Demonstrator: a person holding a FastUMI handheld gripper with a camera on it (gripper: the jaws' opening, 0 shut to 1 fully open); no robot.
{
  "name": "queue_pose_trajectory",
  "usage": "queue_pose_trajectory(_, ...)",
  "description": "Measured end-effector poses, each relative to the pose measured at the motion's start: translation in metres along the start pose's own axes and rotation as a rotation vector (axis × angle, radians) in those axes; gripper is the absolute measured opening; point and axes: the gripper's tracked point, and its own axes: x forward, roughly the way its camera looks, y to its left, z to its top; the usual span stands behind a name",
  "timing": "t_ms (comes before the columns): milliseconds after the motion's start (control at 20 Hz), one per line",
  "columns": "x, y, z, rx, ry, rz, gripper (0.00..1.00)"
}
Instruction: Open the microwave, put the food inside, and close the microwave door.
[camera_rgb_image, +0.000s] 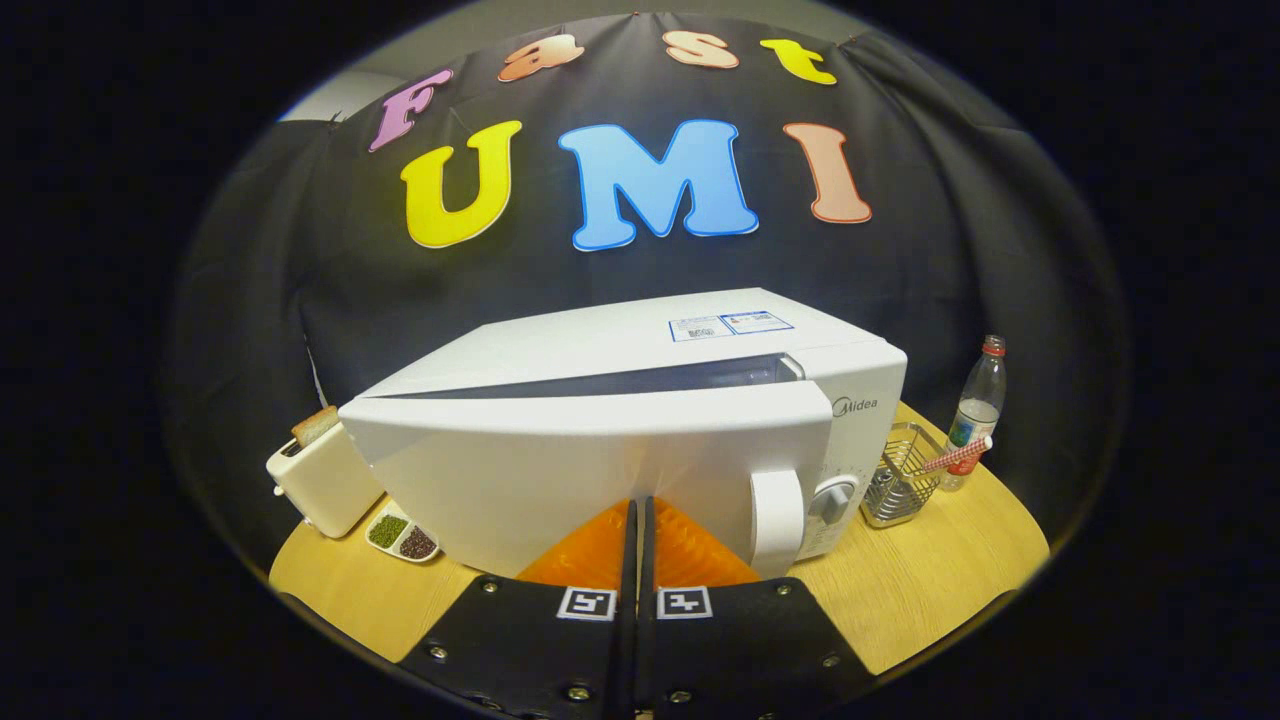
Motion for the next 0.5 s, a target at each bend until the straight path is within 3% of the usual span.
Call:
queue_pose_trajectory(350,0.017,-0.002,0.008,0.027,-0.004,-0.010,0.01)
queue_pose_trajectory(500,0.019,-0.001,0.009,-0.028,-0.029,-0.027,0.02)
